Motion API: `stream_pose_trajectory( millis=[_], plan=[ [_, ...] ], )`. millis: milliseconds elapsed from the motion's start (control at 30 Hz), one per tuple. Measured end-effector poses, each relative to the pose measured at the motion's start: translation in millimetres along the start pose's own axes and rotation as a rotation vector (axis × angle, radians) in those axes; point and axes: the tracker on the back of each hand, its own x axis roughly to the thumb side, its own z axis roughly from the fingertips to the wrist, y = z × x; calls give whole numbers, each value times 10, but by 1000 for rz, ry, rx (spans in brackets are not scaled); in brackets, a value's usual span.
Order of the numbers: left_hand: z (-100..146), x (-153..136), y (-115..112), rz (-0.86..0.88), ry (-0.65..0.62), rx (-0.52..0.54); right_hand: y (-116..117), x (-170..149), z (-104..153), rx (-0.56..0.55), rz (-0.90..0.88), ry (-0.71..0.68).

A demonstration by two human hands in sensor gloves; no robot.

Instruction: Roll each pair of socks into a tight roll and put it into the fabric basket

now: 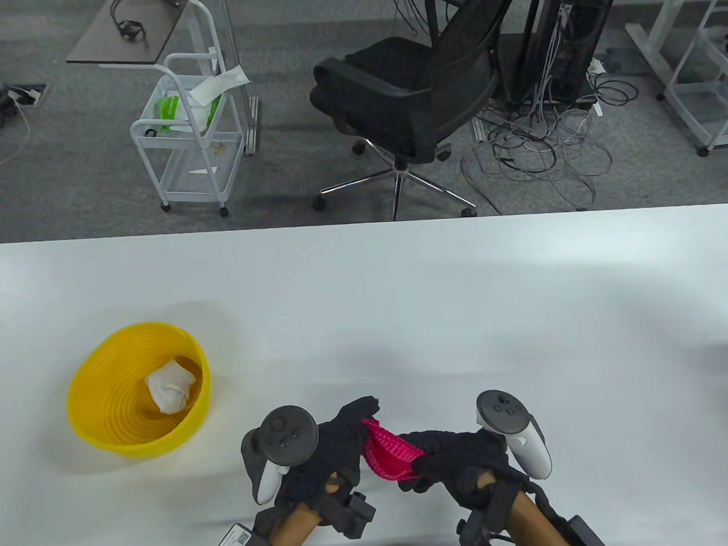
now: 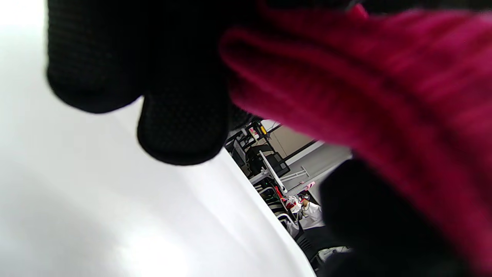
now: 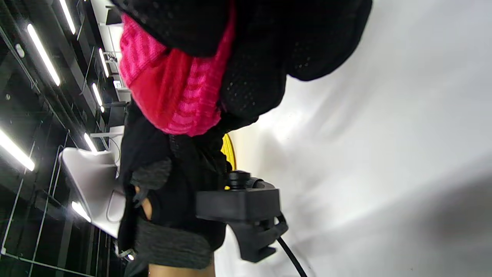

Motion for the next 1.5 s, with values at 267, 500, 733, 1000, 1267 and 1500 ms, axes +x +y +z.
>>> stream_pose_trajectory(
  millis=[267,500,733,1000,1267,1500],
  plan=[
    [30,-109,115,283,87,-69,-7,10,-19,13,120,14],
    [21,-111,121,369,27,-173,-116,-31,-7,-67,140,45],
    [18,-76,62,404,3,-298,-167,-43,-15,-118,194,70],
    [14,-77,-6,378,-7,-455,-188,2,-8,-122,185,43],
    [87,-95,-17,202,-20,-355,-159,25,-17,-154,284,74],
    [86,-246,54,80,109,-297,-186,86,44,-297,380,58]
  ],
)
